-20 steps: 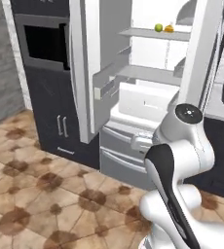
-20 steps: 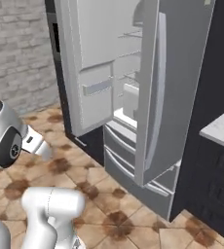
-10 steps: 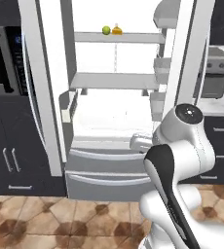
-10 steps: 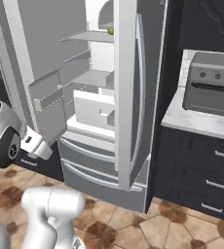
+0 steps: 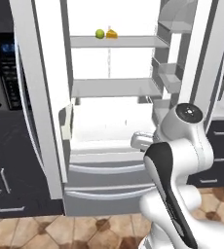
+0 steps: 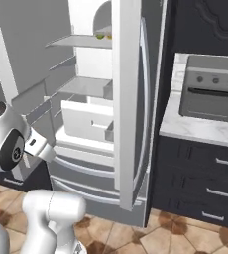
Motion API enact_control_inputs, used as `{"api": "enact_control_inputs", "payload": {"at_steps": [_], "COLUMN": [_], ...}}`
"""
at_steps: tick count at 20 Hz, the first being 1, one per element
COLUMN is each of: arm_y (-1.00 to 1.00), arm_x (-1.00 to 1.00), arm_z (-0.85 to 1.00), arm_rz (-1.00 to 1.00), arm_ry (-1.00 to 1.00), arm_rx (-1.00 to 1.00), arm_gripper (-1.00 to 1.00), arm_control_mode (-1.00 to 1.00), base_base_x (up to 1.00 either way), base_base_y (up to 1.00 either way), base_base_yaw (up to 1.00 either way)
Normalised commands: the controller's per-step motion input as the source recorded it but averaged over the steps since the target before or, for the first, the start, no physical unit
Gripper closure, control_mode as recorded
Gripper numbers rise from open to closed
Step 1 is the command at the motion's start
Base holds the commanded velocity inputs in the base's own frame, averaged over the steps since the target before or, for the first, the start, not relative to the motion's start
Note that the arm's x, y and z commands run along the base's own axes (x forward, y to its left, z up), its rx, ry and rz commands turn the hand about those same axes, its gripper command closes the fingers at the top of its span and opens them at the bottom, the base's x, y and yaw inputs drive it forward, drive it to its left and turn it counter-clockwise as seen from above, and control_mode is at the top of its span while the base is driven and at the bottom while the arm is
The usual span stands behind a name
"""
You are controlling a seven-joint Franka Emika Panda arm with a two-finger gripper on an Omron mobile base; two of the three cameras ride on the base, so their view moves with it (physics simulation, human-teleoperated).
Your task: Pick the pear and peach from the fridge and place them on the plate next to the blender to make a fruit smoothie.
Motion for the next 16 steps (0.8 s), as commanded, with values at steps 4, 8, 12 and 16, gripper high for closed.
{"api": "enact_control_inputs", "payload": {"at_steps": [4,8,12,16], "arm_y": [0.00,0.00,0.00,0.00], "arm_x": [0.00,0.00,0.00,0.00], "arm_z": [0.00,0.00,0.00,0.00], "arm_rz": [0.00,0.00,0.00,0.00], "arm_ry": [0.00,0.00,0.00,0.00], "arm_rx": [0.00,0.00,0.00,0.00], "arm_gripper": [-1.00,-1.00,-1.00,-1.00], "arm_control_mode": [1.00,1.00,1.00,1.00], "base_base_x": [0.23,0.39,0.59,0.76], "base_base_y": [0.55,0.41,0.28,0.24], "base_base_yaw": [-0.15,-0.23,-0.26,-0.28]}}
